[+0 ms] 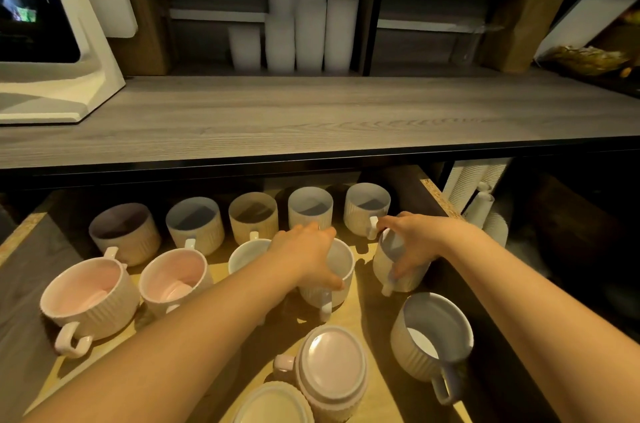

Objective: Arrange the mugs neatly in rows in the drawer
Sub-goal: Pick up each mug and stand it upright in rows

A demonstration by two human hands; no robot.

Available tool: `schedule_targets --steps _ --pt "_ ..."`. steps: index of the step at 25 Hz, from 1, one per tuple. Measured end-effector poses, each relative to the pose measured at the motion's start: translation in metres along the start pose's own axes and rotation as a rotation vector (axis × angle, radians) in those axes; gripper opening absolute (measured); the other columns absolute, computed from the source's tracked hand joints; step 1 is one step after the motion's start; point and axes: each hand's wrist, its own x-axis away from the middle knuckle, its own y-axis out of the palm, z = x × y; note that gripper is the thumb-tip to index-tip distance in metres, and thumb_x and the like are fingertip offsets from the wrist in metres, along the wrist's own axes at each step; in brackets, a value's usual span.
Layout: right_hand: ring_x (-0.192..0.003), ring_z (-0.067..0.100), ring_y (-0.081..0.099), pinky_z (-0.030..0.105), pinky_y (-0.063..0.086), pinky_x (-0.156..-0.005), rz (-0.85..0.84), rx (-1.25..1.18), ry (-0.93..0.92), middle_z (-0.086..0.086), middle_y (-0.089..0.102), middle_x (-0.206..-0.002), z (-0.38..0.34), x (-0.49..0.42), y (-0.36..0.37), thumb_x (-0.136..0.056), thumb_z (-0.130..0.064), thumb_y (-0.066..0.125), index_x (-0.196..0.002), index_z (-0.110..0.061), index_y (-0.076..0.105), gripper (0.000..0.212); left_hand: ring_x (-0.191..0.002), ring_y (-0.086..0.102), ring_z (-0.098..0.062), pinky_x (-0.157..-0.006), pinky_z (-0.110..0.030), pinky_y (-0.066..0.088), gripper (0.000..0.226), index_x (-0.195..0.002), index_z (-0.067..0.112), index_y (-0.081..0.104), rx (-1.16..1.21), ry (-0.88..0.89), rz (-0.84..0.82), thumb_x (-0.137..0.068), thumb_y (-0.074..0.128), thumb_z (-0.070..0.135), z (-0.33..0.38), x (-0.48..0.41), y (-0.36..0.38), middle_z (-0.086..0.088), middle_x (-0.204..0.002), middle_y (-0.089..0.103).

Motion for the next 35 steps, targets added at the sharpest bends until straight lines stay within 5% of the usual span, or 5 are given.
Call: schedule_targets --steps 4,15,24,31,35 --pt "-0.086 0.017 0.057 0.027 0.049 -0.075 0.216 0.091 0.075 0.003 0.06 -0.097 -0.008 -0.005 0.008 -0.082 -0.05 0.062 -0.121 -0.017 0.058 0.052 -0.119 0.049 -0.021 -0.094 -0.039 0.047 0.074 -0.135 0.025 0.039 0.001 -0.015 0.07 -0.074 0.068 0.055 0.001 0.0 0.002 -0.002 -0.135 0.049" --pt "-0.118 0.025 0.039 0.031 0.046 -0.094 0.189 0.109 -0.117 0.009 0.039 -0.135 -0.009 -0.006 0.01 -0.07 -0.032 0.079 -0.141 -0.019 0.03 0.087 -0.112 0.052 -0.019 -0.087 -0.035 0.049 0.069 -0.129 0.023 0.045 -0.019 -0.029 0.16 -0.075 0.06 0.064 0.002 0.0 0.006 -0.002 -0.127 0.053" --pt "-0.115 0.024 0.039 0.029 0.045 -0.091 0.196 0.14 -0.136 0.009 0.04 -0.133 -0.012 -0.011 0.014 -0.07 -0.035 0.08 -0.139 -0.016 0.032 0.087 -0.109 0.054 -0.019 -0.086 -0.034 0.05 0.068 -0.127 0.022 0.046 -0.024 -0.052 0.183 -0.076 0.059 0.065 0.003 0.001 0.007 -0.002 -0.125 0.054" --pt "-0.127 0.028 0.034 0.038 0.042 -0.1 0.185 0.144 -0.153 0.008 0.035 -0.142 -0.023 0.0 0.007 -0.076 -0.037 0.073 -0.143 -0.023 0.027 0.082 -0.128 0.04 -0.027 -0.103 -0.043 0.037 0.069 -0.141 0.021 0.03 -0.121 -0.084 0.063 -0.086 0.052 0.057 0.009 0.012 -0.001 -0.007 -0.145 0.039" --pt "-0.125 0.027 0.047 0.036 0.047 -0.098 0.249 0.048 -0.274 0.007 0.044 -0.142 -0.051 0.019 -0.002 -0.087 -0.028 0.064 -0.143 -0.022 0.034 0.064 -0.107 0.055 -0.02 -0.087 -0.035 0.048 0.05 -0.131 0.023 0.045 -0.123 -0.018 0.088 -0.09 0.048 0.05 -0.004 0.038 -0.026 -0.004 -0.126 0.056"
